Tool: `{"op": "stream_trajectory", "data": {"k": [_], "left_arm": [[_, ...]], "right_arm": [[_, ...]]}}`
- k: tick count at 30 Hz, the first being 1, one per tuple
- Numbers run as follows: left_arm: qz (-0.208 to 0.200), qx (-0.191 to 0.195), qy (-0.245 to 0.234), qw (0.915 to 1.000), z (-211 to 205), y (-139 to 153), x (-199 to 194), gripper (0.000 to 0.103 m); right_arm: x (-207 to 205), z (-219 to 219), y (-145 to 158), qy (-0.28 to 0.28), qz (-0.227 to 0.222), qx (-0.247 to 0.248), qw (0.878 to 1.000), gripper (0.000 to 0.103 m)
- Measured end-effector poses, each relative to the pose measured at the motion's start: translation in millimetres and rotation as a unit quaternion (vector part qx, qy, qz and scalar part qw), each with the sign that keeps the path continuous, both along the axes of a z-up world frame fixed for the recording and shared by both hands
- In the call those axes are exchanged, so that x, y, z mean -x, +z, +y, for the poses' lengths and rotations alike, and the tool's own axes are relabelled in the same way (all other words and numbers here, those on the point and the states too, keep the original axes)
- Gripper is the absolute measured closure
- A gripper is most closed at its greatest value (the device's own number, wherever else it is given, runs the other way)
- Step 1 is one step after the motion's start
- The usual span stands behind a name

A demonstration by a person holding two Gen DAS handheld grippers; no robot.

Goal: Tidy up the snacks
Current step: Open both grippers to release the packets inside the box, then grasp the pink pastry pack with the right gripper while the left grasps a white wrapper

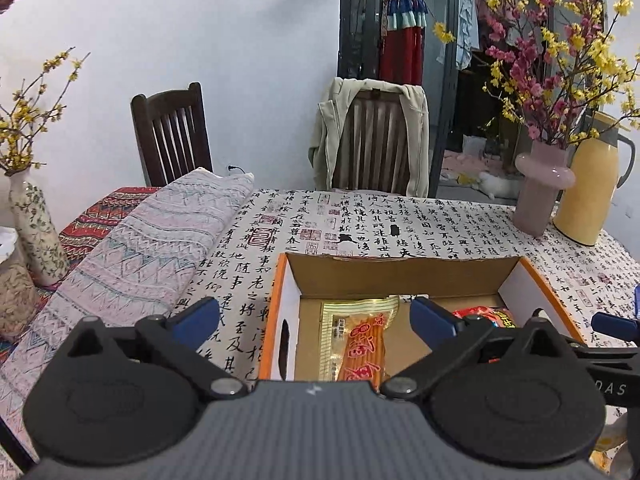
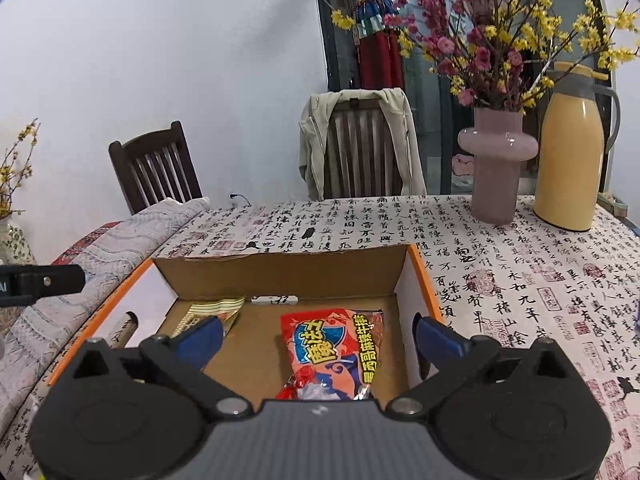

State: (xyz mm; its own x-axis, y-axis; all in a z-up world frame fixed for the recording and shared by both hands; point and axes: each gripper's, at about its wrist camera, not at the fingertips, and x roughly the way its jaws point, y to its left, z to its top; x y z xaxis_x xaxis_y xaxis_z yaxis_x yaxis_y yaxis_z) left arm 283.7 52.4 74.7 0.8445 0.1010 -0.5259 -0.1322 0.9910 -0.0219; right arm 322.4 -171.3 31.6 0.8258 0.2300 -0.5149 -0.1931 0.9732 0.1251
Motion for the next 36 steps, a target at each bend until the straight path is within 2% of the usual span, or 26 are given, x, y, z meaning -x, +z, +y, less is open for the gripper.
{"op": "stream_trajectory", "data": {"k": [10,20,27,36], "left_arm": [[-0.024,0.006,-0.007,0.9997,0,4,58,0.000],[-0.044,0.016,-0.013,0.9988,3,-2,119,0.000],[-0.048,0.026,-0.023,0.9982,1,-24,159,0.000],[-0.049,0.060,-0.021,0.9968,10,-63,222,0.000]], "right_arm": [[62,2,9,0.006,-0.030,0.008,0.999,0.000],[126,8,3,0.009,-0.038,0.016,0.999,0.000],[169,10,-15,0.012,-0.034,0.012,0.999,0.000],[229,5,-52,0.011,0.001,0.012,1.000,0.000]]}}
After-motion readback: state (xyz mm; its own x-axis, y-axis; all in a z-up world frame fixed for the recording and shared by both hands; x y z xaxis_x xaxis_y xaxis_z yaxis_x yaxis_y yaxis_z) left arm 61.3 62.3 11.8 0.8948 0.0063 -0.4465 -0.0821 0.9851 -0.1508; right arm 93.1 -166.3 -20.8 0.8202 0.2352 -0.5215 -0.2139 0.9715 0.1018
